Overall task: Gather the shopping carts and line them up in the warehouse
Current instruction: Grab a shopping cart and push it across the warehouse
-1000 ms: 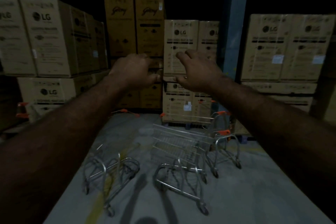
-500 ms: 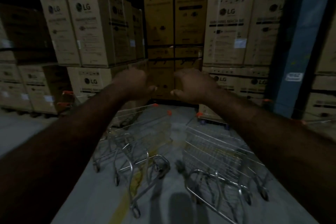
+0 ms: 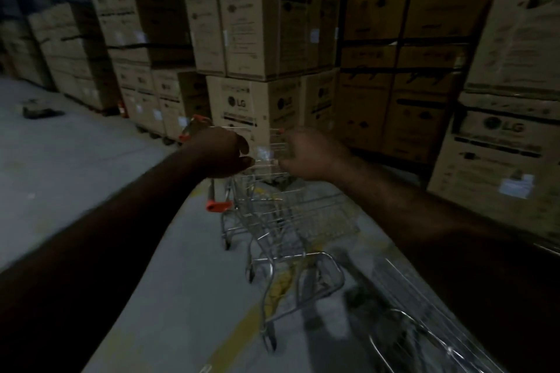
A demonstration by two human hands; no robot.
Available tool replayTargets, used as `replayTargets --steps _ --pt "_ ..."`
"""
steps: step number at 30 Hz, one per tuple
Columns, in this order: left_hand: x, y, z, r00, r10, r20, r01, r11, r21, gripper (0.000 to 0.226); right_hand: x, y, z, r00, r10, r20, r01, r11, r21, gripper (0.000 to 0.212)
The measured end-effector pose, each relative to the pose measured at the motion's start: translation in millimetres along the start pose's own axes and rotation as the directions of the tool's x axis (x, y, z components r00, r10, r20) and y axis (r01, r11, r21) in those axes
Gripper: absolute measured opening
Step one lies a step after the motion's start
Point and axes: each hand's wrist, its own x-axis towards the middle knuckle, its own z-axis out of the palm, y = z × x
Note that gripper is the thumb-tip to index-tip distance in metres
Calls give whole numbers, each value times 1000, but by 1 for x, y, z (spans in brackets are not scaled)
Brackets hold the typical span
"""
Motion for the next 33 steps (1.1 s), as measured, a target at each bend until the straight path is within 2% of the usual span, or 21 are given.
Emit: replayTargets --steps 5,9,14,16,18,21,23,25,28,32,33 --pt "19 -73 62 972 -180 152 186 982 -20 37 69 -25 84 993 -71 96 59 991 118 60" --pt "53 -134 116 944 -210 254 222 975 -18 46 134 -54 163 978 -124 169 89 976 200 51" --pt "98 -210 211 914 -197 356 199 980 31 63 203 -93 293 927 -55 371 -44 966 253 39" --pt "118 -241 234 927 -200 316 167 978 129 75 240 -107 326 930 -58 363 -37 968 249 43" --pt "136 -266 252 944 -189 270 128 966 226 87 273 -119 353 932 -74 355 2 980 199 53" --pt "155 -292 284 936 -203 286 122 953 278 97 300 -130 395 867 -46 496 29 999 43 69" --pt "165 -302 305 925 -211 317 118 950 289 101 304 -130 415 808 -43 588 87 995 -47 60" --pt "178 -310 321 920 -205 333 108 951 288 101 308 -127 426 761 -103 641 196 978 -75 44" --pt "201 -312 343 925 -167 340 67 955 288 95 307 -117 433 751 -216 624 335 939 -78 36" --pt "237 -294 367 927 -13 374 -102 953 285 74 285 -98 429 698 -301 650 409 912 -16 39" --pt "245 -289 375 916 26 401 -151 947 283 69 282 -91 428 710 -328 623 409 912 14 42"
